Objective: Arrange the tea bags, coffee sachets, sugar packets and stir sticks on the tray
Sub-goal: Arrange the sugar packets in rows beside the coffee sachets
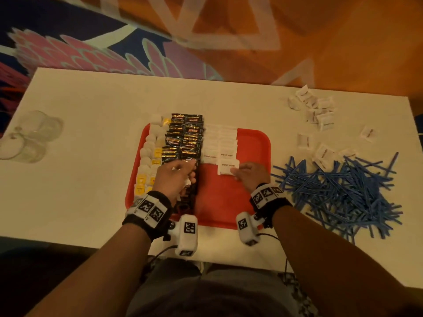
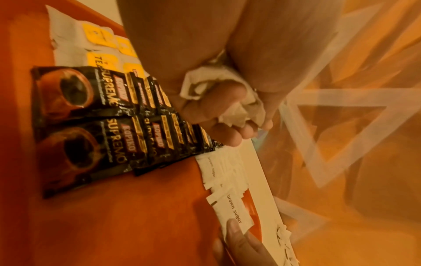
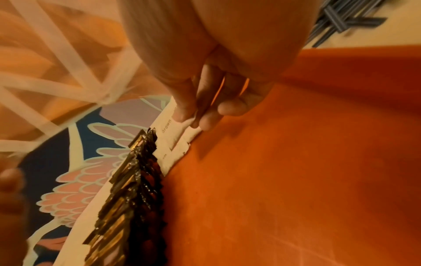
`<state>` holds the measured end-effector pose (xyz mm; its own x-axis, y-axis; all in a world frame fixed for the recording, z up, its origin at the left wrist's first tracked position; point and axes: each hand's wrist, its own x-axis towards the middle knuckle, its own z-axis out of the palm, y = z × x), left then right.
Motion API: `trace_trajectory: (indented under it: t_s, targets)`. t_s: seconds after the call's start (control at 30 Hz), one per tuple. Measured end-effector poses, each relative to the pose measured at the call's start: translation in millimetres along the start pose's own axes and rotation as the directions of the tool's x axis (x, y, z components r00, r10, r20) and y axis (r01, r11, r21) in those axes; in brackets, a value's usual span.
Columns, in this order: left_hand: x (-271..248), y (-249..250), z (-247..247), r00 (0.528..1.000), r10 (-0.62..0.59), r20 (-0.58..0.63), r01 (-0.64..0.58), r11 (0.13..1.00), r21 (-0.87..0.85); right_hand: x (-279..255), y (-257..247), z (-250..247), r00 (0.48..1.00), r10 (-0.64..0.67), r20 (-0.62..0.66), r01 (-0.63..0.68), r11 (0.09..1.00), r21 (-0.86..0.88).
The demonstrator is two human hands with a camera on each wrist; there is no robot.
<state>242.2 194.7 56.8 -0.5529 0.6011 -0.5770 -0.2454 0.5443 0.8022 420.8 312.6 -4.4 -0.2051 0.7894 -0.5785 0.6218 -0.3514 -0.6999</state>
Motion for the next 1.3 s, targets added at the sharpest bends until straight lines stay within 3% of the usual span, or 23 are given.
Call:
trace_trajectory:
  t_s: [0.3,0.43,0.57,0.67,0.77,0.93,1.1,1.3]
  targets:
    - [1,-5,-28,0.999,-0.038,-0.016,0.038,0.999,0.014,40,-9,21,0.995,0.052,-0.081,-0.060,0.993,-0.105]
    - [4,-4,-32,0.999,-0.033,-0.019,0.034,0.999,0.023,41,-11,29,0.989,0.034,-0.146,-0.063,0.978,-0.199]
    - [8,-5,-36,0.999,-0.043,-0.002,0.043,0.999,0.015,38,-9,30,0.978,0.021,-0.208,-0.059,0.982,-0.179]
    - [8,-6,-38,0.998,-0.055,0.009,0.055,0.998,0.007,36,-10,33,0.963,-0.170,-0.207,0.110,0.956,-0.270]
    - [8,-9,-40,0.998,-0.067,0.011,0.067,0.998,0.004,36,-14,41,0.923,-0.375,-0.091,0.311,0.862,-0.401]
    - [8,-13,-48,0.998,-0.066,0.011,0.067,0.998,-0.011,40,-15,47,0.932,-0.363,0.013,0.331,0.832,-0.445]
    - [8,-15,-51,0.996,-0.084,-0.001,0.084,0.996,-0.014,35,-15,43,0.934,-0.356,-0.041,0.307,0.854,-0.420]
    - [3,3,-30,0.983,-0.156,0.098,0.172,0.970,-0.174,9,-29,27,0.916,-0.394,-0.075,0.366,0.897,-0.250]
